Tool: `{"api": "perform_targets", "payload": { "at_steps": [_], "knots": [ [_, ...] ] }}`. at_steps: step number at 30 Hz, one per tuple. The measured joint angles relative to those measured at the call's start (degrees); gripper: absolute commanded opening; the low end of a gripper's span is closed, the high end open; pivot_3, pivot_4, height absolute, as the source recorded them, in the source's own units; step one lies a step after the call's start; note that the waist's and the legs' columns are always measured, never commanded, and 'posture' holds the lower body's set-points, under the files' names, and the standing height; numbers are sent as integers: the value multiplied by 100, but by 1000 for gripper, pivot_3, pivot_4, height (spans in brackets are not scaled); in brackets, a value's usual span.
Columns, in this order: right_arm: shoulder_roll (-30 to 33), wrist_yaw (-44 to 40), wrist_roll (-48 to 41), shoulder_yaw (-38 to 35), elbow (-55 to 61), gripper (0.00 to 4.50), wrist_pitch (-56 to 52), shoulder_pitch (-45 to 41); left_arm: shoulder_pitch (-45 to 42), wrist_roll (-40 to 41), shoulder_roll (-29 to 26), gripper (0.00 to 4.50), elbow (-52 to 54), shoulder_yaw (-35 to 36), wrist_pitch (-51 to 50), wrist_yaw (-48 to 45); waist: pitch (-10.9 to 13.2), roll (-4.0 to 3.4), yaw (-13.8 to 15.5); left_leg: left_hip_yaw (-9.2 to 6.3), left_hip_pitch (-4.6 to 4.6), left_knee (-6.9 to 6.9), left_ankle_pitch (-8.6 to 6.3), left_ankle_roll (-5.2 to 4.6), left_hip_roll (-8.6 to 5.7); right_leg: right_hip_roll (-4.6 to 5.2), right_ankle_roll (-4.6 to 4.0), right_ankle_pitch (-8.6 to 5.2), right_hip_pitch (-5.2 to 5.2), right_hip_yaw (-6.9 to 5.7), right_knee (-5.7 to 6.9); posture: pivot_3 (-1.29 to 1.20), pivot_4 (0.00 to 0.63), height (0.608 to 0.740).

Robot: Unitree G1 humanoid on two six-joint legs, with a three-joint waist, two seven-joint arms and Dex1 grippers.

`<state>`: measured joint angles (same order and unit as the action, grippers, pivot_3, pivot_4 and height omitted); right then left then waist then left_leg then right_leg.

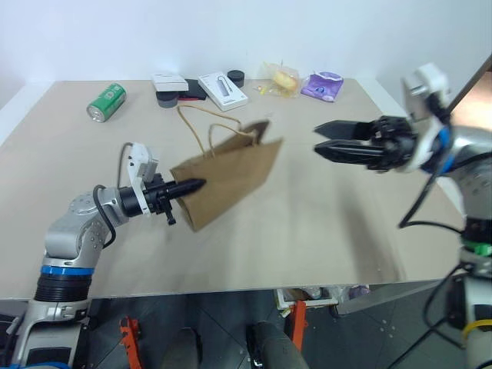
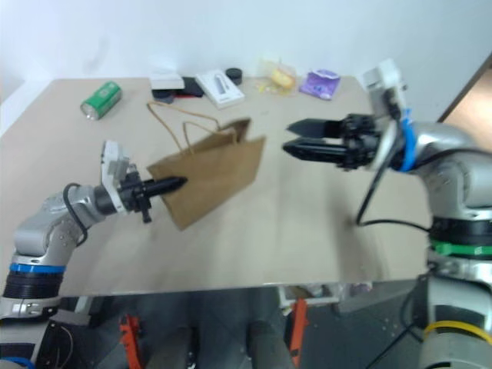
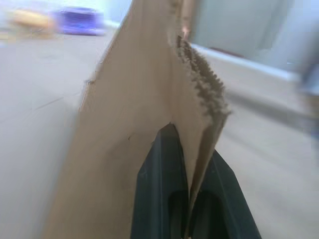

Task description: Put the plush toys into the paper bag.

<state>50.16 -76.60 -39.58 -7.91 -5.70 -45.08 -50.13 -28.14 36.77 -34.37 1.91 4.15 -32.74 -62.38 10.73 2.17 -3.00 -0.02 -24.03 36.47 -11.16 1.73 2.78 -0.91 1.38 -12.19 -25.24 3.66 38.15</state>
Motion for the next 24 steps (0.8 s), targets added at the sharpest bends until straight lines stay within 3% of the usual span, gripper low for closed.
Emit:
{"api": "perform_targets", "payload": {
  "at_steps": [1, 2, 3, 10, 13, 15, 17, 22, 24],
  "knots": [
    [282, -415, 119, 80, -567, 3962, 50, -269, 14, 129, -352, 0, 151, -139, -221, -506, 1, -3, -26, 0, 6, -6, -2, -4, 5, -8, -8, -2, -1, 2, 2, 0, 150, 740],
    [305, -439, 129, 79, -604, 4285, 57, -283, 16, 135, -369, 0, 161, -149, -230, -544, 0, -5, -26, 0, 8, -8, -2, -4, 5, -8, -9, -2, 0, 2, 2, 0, 150, 740],
    [390, -670, 222, 173, -831, 4421, 150, -391, 35, 147, -476, 0, 204, -241, -270, -797, 0, -9, -29, 0, 10, -9, -3, -6, 6, -9, -12, -5, -1, 3, 4, 0, 150, 740],
    [513, -1109, 412, 391, -1025, 4470, 374, -464, 103, 81, -558, 0, 209, -529, -309, -1205, 1, -10, -11, 2, -5, -4, -3, -5, 2, -1, -2, -9, -5, 3, 3, 0, 150, 740],
    [526, -1133, 409, 391, -956, 4500, 375, -433, 146, -44, -542, 759, 195, -586, -194, -1218, 1, -10, 1, 3, -5, -4, -3, -5, 0, 2, 0, -10, -5, 4, 3, 0, 150, 740],
    [526, -1133, 401, 391, -889, 4500, 372, -413, 176, -100, -509, 1742, 150, -611, -120, -1214, 1, -11, 10, 3, -5, -4, -3, -5, 0, 1, -1, -9, -5, 3, 3, 0, 150, 740],
    [525, -1132, 401, 391, -878, 4500, 372, -412, 172, -134, -508, 2241, 134, -610, -87, -1196, 1, -11, 13, 3, -5, -3, -3, -5, 0, 1, -1, -9, -5, 4, 3, 0, 150, 740],
    [521, -1128, 400, 393, -732, 4500, 366, -333, 47, -123, -517, 4308, 91, -489, -92, -1129, 1, -11, 19, 3, -5, -1, -3, -5, 0, 2, 0, -9, -5, 4, 3, 0, 150, 740],
    [520, -1123, 397, 393, -676, 4500, 362, -296, 45, -84, -554, 4418, 104, -373, -108, -1067, 1, -11, 18, 4, -5, -2, -3, -5, 0, 1, 0, -9, -5, 5, 3, 0, 150, 740]
  ]
}}
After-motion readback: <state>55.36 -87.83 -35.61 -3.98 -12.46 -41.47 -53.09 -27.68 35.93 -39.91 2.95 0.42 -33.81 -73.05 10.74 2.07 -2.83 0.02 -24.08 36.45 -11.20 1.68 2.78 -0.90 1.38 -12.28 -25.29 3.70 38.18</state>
